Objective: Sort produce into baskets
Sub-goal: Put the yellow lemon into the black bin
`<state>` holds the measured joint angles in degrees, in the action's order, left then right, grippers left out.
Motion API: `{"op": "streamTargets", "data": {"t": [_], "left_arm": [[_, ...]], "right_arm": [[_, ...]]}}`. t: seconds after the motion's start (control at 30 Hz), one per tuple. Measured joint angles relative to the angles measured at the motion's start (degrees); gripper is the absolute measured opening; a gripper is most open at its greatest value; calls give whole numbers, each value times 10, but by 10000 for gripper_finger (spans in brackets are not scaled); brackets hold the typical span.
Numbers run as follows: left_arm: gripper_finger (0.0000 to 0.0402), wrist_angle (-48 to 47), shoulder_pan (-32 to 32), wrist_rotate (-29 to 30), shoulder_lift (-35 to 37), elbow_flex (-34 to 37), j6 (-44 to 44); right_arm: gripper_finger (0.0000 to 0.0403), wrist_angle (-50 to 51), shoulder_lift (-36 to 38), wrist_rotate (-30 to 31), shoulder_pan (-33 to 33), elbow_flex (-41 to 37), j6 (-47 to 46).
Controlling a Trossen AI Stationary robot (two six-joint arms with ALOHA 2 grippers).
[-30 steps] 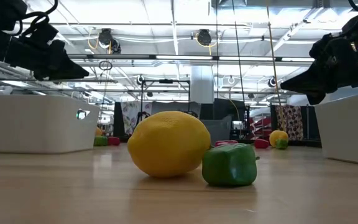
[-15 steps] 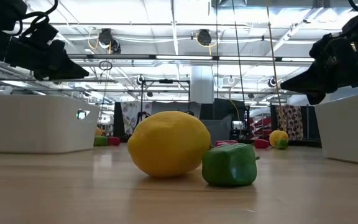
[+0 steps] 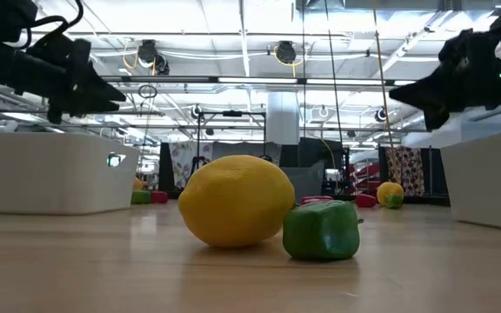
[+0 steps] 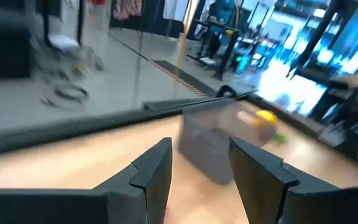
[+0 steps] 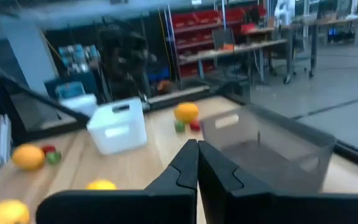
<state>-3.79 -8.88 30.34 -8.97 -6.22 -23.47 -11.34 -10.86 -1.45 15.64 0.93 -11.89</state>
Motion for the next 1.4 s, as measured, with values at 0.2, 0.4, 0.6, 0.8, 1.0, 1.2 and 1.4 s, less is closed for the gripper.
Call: {"op": "streamTargets", "data": {"t": [0.2, 0.4, 0.6, 0.8, 1.0, 1.2, 1.4], "left_arm": [[166, 4, 0, -10, 0, 0, -17], [166, 48, -2, -14, 0, 0, 11], [166, 170, -1, -176, -15, -1, 92], [166, 167, 4, -257, -80, -42, 88], [166, 171, 28, -270, -199, -120, 91], [166, 168, 71, -271, -349, -211, 107], [166, 131, 123, -272, -497, -325, 105]], "right_arm": [[0, -82, -8, 11, 0, 0, 5], [0, -238, -34, 20, 1, 0, 19], [6, -286, -92, 14, -1, 30, 16], [34, -280, -210, -5, -35, 103, 9], [67, -207, -329, -36, -98, 199, 43], [93, -110, -418, -35, -143, 279, 85], [107, 22, -445, -35, -175, 343, 88]]}}
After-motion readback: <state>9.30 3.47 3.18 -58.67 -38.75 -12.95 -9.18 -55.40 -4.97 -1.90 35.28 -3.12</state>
